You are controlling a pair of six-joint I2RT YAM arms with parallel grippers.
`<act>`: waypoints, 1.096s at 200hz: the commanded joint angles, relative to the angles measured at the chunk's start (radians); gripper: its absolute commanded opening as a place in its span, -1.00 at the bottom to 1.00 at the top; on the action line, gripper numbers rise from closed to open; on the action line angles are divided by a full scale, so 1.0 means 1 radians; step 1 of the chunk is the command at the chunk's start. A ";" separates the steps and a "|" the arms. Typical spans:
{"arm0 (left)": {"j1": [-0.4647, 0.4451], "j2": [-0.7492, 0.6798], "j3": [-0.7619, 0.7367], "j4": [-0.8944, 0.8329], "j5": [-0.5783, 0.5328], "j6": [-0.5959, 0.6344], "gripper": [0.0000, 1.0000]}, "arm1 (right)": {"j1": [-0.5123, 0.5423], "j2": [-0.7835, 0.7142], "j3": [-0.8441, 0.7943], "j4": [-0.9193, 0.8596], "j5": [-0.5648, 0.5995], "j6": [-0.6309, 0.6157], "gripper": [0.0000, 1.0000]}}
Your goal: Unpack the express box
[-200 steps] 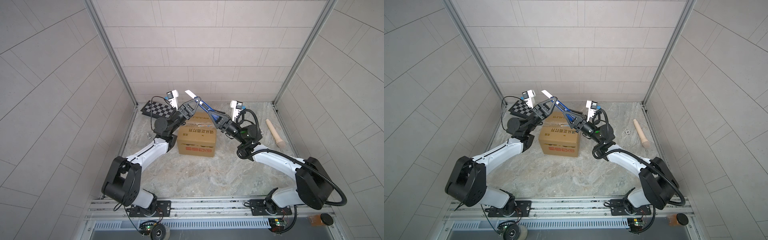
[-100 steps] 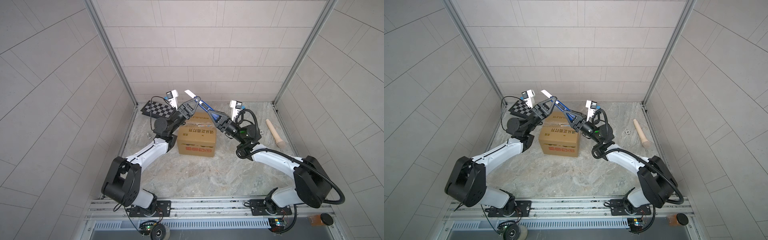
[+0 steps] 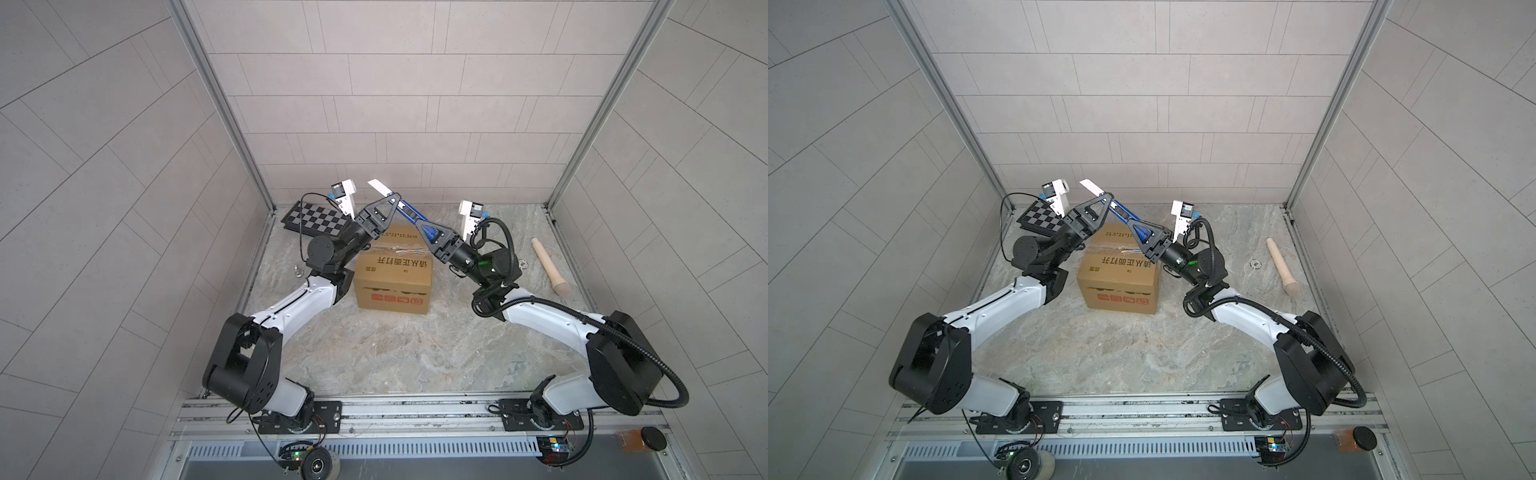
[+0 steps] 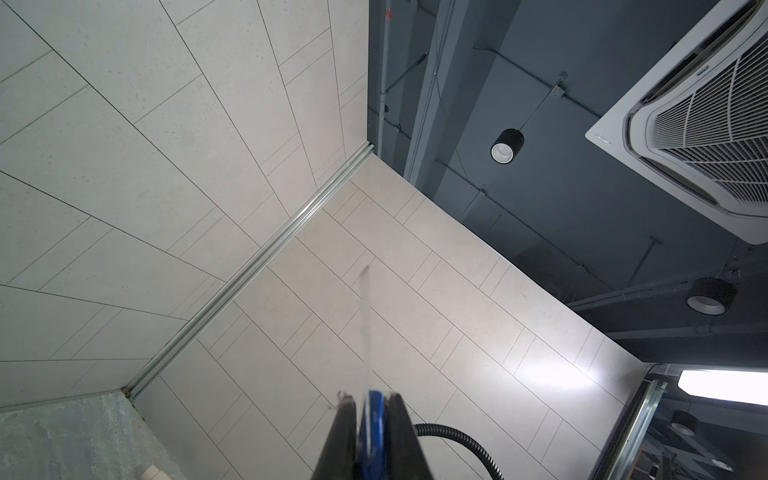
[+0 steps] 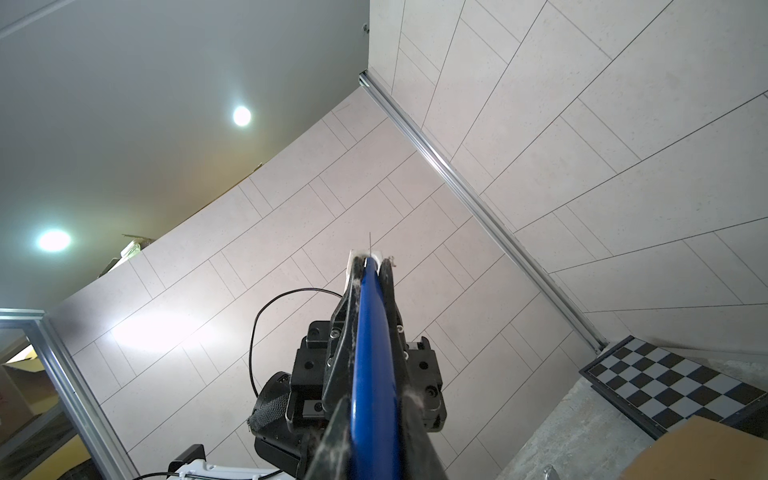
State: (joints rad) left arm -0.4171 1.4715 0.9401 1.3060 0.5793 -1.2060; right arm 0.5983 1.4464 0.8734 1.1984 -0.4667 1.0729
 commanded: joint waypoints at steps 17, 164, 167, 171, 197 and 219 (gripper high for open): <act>0.002 -0.046 -0.001 -0.128 0.049 0.076 0.90 | -0.050 -0.096 -0.006 -0.087 0.042 -0.050 -1.00; 0.008 -0.604 -0.185 -1.432 -0.361 0.546 1.00 | -0.349 -0.071 0.447 -1.496 0.179 -0.758 -1.00; 0.007 -0.614 -0.191 -1.437 -0.364 0.541 1.00 | -0.348 -0.051 0.461 -1.502 0.173 -0.765 -1.00; 0.007 -0.626 -0.203 -1.437 -0.365 0.532 1.00 | -0.347 -0.025 0.479 -1.512 0.168 -0.776 -1.00; -0.007 -0.683 -0.290 -1.375 -0.357 0.450 1.00 | -0.322 0.134 0.618 -1.591 0.166 -0.858 -1.00; -0.035 -0.674 -0.324 -1.345 -0.351 0.412 1.00 | -0.292 0.242 0.717 -1.640 0.171 -0.908 -1.00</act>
State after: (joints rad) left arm -0.4236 0.8005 0.6483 -0.0898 0.2302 -0.7300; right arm 0.2718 1.6279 1.4822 -0.3466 -0.2859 0.2802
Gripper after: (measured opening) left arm 0.997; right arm 0.185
